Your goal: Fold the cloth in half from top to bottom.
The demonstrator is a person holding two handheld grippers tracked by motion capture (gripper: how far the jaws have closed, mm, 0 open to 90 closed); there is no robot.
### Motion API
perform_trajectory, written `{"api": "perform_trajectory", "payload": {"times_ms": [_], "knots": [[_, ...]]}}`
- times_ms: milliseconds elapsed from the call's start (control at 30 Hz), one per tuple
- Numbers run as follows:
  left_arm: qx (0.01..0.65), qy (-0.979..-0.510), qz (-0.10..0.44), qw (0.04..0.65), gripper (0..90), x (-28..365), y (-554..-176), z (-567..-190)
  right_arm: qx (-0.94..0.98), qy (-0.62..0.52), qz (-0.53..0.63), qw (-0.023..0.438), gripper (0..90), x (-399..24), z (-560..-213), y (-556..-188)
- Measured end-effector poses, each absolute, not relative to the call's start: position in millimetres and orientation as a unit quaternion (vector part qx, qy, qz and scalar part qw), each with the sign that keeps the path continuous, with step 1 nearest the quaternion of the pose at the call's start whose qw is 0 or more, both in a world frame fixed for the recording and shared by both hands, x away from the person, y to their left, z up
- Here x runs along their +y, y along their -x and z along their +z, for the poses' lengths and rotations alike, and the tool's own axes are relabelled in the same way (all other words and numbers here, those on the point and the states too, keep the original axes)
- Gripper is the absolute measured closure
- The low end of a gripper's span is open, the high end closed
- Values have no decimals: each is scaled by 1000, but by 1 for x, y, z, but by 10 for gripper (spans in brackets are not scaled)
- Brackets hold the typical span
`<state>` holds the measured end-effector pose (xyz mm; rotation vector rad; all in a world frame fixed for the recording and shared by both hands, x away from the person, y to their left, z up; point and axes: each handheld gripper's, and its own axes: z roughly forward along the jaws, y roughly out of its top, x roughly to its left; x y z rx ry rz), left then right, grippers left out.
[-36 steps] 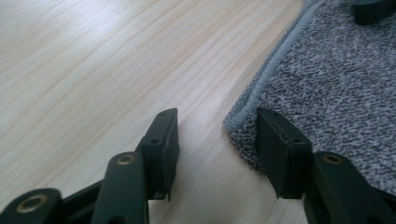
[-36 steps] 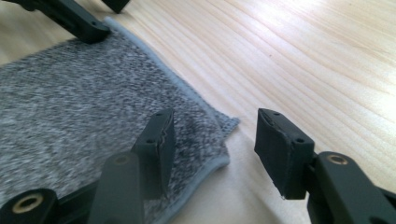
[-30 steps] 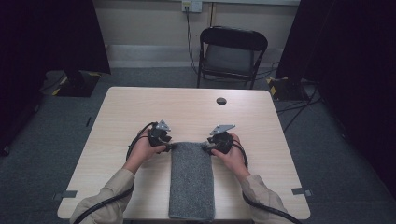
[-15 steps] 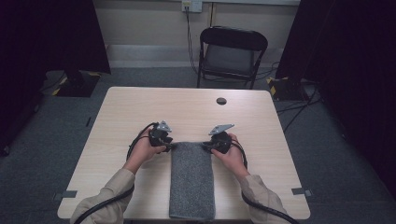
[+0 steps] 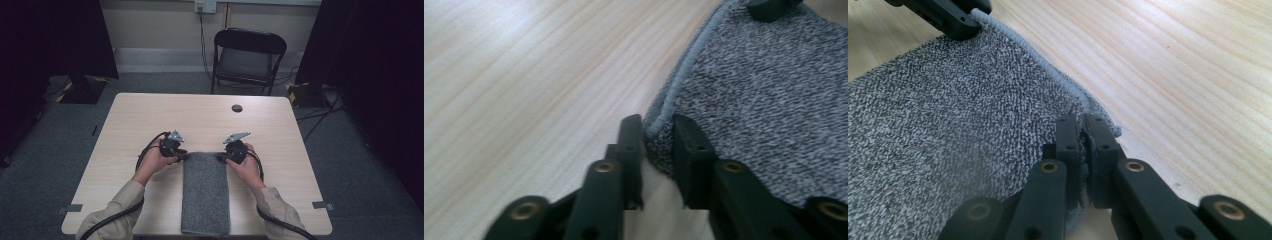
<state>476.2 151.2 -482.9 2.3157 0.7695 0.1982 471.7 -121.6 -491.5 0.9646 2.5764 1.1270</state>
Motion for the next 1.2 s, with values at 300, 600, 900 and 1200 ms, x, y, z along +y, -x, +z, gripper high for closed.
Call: {"api": "perform_trajectory", "payload": {"times_ms": [300,600,900,1200], "knots": [[298,-890,69,339,863,149,-475,-481,853,-335,391,80,869,-125,-494,-471],[299,-880,67,362,863,151,-482,-471,842,-344,409,71,869,-133,-489,-477],[287,-872,87,387,854,147,-502,-439,829,-346,431,80,868,-142,-467,-493],[262,-877,95,390,846,147,-491,-415,825,-322,454,95,865,-149,-439,-486]]}}
